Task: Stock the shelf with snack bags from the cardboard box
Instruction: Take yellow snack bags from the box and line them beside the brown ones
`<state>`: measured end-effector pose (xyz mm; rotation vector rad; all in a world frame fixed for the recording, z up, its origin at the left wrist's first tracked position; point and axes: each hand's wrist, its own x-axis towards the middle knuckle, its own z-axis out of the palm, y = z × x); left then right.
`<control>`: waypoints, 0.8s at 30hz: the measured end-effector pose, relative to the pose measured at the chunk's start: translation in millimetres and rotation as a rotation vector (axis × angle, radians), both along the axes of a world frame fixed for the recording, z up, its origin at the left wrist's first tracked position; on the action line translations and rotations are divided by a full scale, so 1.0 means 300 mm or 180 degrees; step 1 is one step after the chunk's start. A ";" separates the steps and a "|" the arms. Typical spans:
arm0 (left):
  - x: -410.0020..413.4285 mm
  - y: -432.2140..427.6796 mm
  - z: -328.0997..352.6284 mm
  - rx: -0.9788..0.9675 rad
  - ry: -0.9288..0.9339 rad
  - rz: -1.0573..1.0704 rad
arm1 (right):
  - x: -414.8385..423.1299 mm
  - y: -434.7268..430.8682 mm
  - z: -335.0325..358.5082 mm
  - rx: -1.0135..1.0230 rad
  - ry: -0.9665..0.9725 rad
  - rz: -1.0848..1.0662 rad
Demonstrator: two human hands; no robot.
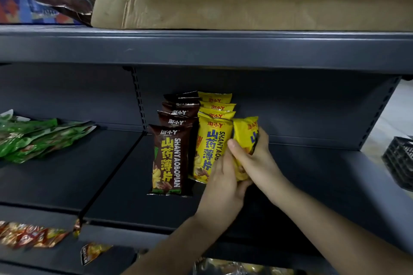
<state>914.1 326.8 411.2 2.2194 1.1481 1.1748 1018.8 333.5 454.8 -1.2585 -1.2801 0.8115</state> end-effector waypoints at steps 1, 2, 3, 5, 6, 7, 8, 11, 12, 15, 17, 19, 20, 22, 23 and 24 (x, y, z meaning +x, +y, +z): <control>-0.018 0.000 -0.005 -0.0145 -0.0239 -0.0027 | 0.007 -0.007 -0.003 -0.0051 -0.0002 0.0102; -0.037 -0.001 -0.008 -0.0273 -0.0450 -0.0047 | 0.014 -0.012 -0.005 -0.0125 -0.0045 0.0180; -0.060 -0.001 -0.007 -0.0407 -0.0589 -0.0063 | 0.020 -0.012 -0.011 -0.0225 -0.0141 0.0264; -0.106 0.006 -0.012 -0.0563 -0.0639 -0.0110 | 0.027 -0.006 -0.034 -0.0424 -0.0432 0.0383; -0.126 0.009 -0.013 -0.0637 -0.0573 -0.0127 | 0.026 -0.003 -0.043 -0.0489 -0.0540 0.0406; -0.143 0.012 -0.013 -0.0699 -0.0494 -0.0138 | 0.022 0.002 -0.050 -0.0521 -0.0557 0.0423; -0.153 0.015 -0.012 -0.0738 -0.0462 -0.0155 | 0.017 0.006 -0.054 -0.0540 -0.0548 0.0426; -0.153 0.014 -0.021 -0.0543 -0.0278 0.0044 | -0.015 0.024 -0.052 -0.0532 -0.0540 0.0319; -0.145 0.012 -0.027 -0.0409 -0.0134 0.0220 | -0.029 0.033 -0.053 -0.0500 -0.0558 0.0199; -0.109 0.000 -0.041 0.0208 0.0347 0.0913 | -0.071 0.067 -0.078 -0.0294 -0.0651 -0.0247; -0.085 -0.005 -0.049 0.0487 0.0630 0.1149 | -0.097 0.078 -0.091 -0.0184 -0.0618 -0.0350; -0.069 -0.001 -0.060 0.0471 0.0794 0.1283 | -0.111 0.080 -0.101 -0.0191 -0.0638 -0.0297; -0.066 0.006 -0.066 0.0469 0.0837 0.1334 | -0.112 0.078 -0.103 -0.0210 -0.0692 -0.0270; -0.069 0.020 -0.078 0.0520 0.0854 0.1333 | -0.103 0.073 -0.111 -0.0128 -0.0901 -0.0238; -0.073 0.030 -0.084 0.0525 0.0837 0.1287 | -0.097 0.074 -0.118 -0.0068 -0.1019 -0.0195; -0.076 0.039 -0.088 0.0515 0.0801 0.1259 | -0.090 0.073 -0.125 -0.0012 -0.1120 -0.0130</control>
